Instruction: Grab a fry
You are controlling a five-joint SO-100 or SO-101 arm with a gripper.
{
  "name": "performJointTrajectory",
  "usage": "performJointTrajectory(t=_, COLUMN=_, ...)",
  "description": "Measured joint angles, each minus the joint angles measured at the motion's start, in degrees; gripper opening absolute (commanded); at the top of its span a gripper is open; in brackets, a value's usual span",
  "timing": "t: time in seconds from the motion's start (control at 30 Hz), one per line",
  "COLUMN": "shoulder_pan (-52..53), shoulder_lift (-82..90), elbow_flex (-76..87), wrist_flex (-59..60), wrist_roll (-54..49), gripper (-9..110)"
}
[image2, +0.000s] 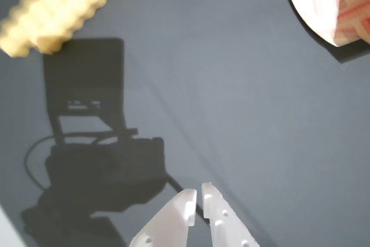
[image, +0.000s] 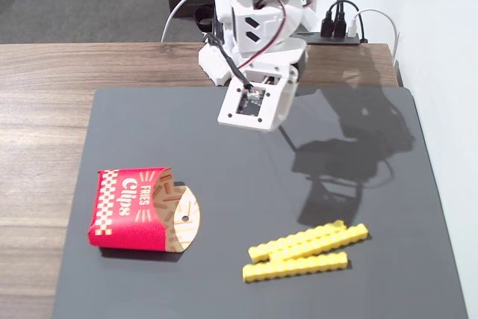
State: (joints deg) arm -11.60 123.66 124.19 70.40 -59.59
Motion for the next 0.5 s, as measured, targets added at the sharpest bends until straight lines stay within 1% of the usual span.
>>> performJointTrajectory(t=0.23, shoulder_pan=-4.1, shoulder_lift=-11.7, elbow_flex=-10.4, wrist_flex=0.4, wrist_roll=6.9, gripper=0)
performJointTrajectory(t=0.5, shoulder_pan=-6.4, shoulder_lift=-23.6, elbow_flex=-22.5, wrist_flex=1.8, wrist_roll=12.0, gripper=0)
